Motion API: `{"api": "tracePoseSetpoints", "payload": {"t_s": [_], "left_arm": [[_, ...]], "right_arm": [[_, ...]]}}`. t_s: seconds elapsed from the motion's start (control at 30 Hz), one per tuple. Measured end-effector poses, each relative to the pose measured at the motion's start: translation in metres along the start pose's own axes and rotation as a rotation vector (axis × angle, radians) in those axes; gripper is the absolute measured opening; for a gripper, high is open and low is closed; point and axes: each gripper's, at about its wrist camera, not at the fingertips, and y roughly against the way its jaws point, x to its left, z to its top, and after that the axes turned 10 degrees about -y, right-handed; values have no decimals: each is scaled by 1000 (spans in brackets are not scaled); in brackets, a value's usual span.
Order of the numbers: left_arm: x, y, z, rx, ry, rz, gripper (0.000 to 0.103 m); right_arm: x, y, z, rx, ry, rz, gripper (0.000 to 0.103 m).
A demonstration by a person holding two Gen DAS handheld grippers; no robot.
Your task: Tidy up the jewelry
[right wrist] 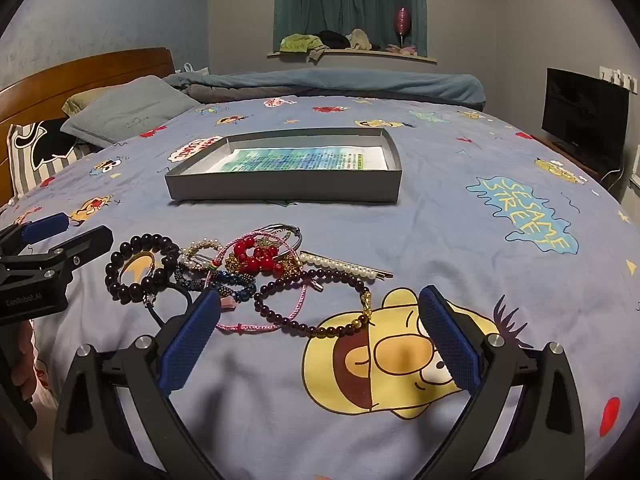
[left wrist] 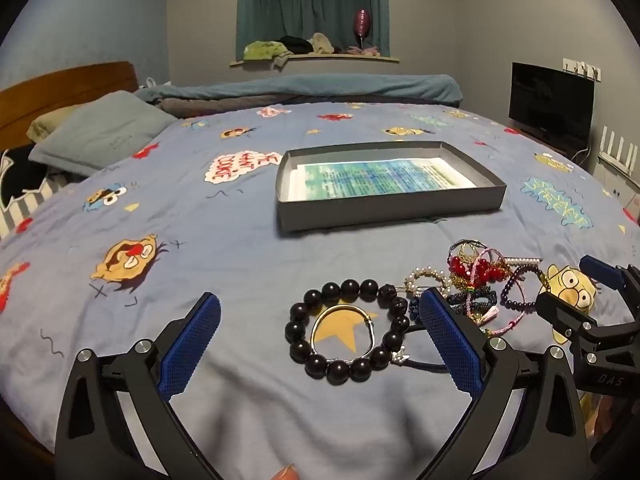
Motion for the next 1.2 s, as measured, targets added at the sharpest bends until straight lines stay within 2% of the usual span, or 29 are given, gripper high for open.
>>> {"api": "tracePoseSetpoints", "payload": {"t_s": [1.2], "left_arm": [[1, -2, -2, 16, 9, -17, 99]], "right_arm": [[1, -1, -2, 1, 0, 0, 98]]}}
